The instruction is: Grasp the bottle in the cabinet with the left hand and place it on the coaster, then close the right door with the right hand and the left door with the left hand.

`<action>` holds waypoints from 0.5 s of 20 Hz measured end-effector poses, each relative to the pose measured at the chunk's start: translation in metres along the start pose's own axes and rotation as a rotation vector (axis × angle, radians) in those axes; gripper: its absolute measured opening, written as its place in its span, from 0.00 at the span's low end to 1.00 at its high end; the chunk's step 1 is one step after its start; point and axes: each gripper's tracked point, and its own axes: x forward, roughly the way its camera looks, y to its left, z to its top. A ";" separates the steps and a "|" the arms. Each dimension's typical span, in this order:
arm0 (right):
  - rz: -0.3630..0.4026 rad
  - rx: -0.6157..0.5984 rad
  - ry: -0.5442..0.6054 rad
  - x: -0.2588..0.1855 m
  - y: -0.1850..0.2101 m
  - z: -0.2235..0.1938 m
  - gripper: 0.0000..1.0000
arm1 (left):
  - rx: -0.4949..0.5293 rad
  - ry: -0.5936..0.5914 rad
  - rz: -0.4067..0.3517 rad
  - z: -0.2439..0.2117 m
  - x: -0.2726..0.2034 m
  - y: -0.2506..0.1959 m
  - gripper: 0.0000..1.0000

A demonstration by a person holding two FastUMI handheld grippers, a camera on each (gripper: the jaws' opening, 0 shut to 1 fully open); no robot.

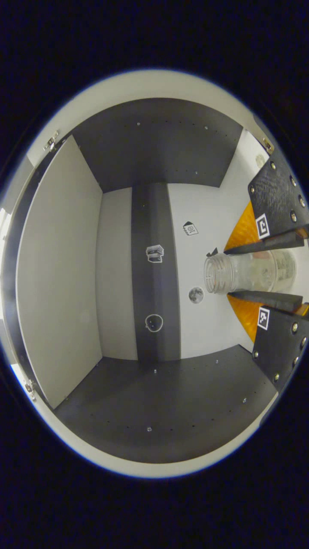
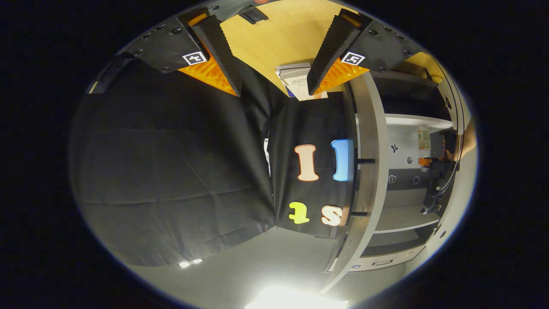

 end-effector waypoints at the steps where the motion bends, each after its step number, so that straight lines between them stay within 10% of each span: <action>1: 0.004 -0.001 0.001 0.000 -0.001 0.000 0.97 | -0.006 -0.009 -0.008 0.003 -0.002 -0.002 0.42; 10: 0.102 -0.014 -0.006 -0.003 -0.011 -0.001 0.97 | 0.007 -0.070 0.013 0.032 -0.065 -0.007 0.40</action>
